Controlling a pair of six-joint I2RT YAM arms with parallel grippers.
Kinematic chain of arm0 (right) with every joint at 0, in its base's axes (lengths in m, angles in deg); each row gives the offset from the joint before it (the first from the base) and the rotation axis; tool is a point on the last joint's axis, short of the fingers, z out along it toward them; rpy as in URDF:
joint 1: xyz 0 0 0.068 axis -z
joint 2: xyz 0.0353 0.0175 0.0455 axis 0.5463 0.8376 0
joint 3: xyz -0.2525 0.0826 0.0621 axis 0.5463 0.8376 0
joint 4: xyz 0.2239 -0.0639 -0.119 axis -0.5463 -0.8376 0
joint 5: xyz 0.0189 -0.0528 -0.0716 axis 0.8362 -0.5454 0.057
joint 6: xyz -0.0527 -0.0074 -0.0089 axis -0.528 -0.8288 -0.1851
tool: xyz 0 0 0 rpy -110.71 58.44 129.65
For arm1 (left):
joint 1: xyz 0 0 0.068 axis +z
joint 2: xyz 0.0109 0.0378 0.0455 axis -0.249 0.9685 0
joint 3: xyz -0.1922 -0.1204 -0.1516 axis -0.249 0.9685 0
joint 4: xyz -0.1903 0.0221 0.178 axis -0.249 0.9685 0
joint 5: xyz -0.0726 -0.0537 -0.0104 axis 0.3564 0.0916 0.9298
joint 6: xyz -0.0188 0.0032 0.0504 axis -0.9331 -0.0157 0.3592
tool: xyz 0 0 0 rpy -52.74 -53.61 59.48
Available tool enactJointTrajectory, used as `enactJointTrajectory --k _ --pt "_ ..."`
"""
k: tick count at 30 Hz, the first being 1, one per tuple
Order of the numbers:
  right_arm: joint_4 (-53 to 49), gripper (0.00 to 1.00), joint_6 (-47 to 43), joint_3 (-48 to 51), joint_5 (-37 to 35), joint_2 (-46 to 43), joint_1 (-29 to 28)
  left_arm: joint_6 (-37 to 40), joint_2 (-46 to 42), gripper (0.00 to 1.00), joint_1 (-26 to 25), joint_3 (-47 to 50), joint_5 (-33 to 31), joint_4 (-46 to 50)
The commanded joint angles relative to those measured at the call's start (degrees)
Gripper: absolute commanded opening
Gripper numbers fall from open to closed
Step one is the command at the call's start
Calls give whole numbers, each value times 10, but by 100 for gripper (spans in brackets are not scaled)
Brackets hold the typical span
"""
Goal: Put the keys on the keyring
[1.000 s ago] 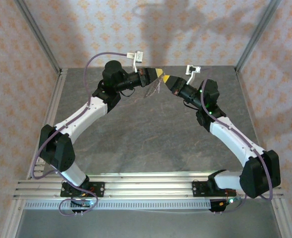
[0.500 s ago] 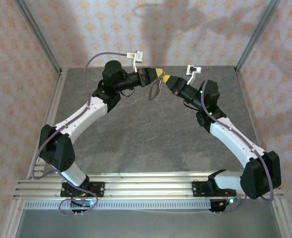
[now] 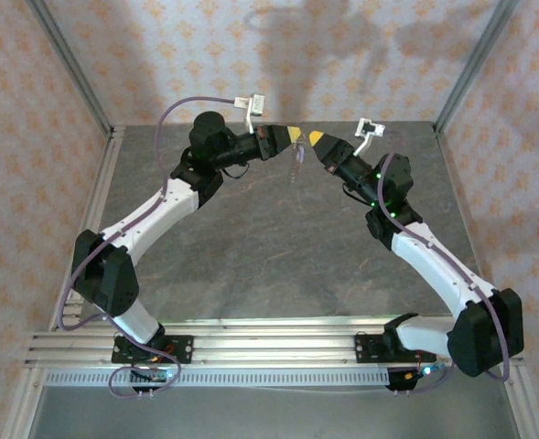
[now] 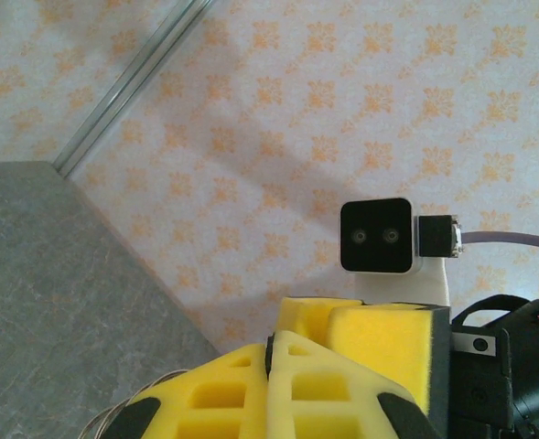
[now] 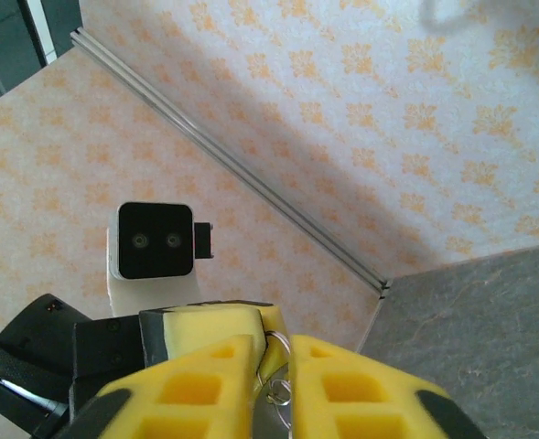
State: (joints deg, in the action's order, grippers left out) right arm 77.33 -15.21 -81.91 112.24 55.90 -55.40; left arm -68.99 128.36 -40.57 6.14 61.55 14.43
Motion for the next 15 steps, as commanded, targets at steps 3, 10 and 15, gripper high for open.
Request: enactJointTrajectory --k 3,10,15 --pt "48 23 16 -12 23 8 9 -3 -26 0 -2 -9 3 -38" --pt "77 24 37 -30 75 42 10 -4 -24 0 -2 -9 2 -40" --pt "93 24 49 -36 92 59 10 -3 -26 0 -2 -9 2 -38"
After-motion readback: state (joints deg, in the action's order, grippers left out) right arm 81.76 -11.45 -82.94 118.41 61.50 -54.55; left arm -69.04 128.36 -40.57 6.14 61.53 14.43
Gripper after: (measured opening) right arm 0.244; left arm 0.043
